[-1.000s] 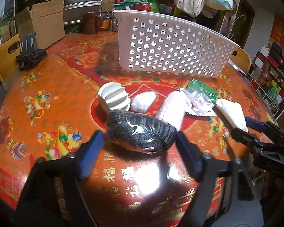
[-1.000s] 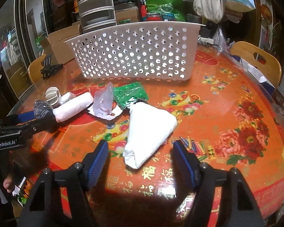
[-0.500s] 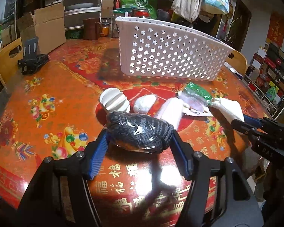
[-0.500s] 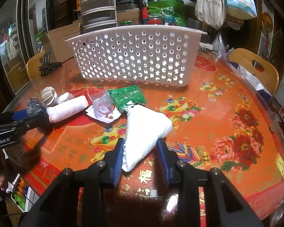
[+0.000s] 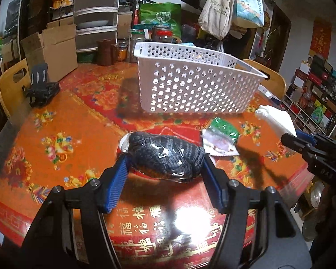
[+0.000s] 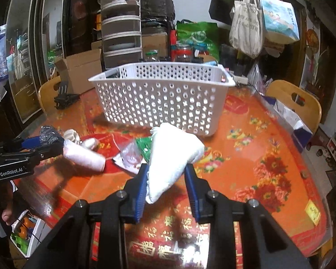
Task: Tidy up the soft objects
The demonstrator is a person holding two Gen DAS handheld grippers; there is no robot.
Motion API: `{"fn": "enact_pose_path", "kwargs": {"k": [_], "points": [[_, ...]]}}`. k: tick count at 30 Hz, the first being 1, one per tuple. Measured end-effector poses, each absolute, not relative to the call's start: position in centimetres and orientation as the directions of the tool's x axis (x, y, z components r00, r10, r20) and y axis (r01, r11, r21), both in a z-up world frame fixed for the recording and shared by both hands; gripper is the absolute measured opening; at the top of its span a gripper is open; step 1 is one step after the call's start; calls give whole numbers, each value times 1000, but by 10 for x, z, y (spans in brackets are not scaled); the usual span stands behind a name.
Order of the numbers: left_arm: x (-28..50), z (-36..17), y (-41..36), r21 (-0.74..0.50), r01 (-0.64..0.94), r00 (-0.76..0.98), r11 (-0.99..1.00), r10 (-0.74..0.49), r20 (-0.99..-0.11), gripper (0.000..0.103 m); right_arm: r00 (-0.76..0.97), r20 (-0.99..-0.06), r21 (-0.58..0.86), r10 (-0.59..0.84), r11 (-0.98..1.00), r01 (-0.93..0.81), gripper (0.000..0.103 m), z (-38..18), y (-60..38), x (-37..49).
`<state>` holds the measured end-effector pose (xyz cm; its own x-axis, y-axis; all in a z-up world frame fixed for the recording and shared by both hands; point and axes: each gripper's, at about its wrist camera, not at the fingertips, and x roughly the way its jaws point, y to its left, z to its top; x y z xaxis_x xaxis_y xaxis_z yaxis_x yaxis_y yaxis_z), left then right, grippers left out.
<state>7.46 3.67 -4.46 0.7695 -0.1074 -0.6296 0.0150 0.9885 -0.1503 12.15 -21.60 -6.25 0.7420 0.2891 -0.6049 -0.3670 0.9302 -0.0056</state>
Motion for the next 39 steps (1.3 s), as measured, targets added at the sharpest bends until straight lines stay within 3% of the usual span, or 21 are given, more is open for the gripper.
{"fn": "enact_pose_path", "kwargs": {"k": [11,18,28,39], "points": [[92,-33,50,-200,19,764,980,-144,-629,61,745,-595,10,302,930,-368,32,-54,-217,130],[112,-53,59,-200,5,737,980,-139,-662,61,741,-599,17,303,930,-367,32,-57,-219,131],[115,-70,58,-118,11,720,993,-90,-688,62,732,-609,18,305,929,-371,31,-60,-218,131],[103,-70,62,-116,23,740,993,-95,-666,62,730,-614,14,301,929,-371,32,-61,-215,128]]}}
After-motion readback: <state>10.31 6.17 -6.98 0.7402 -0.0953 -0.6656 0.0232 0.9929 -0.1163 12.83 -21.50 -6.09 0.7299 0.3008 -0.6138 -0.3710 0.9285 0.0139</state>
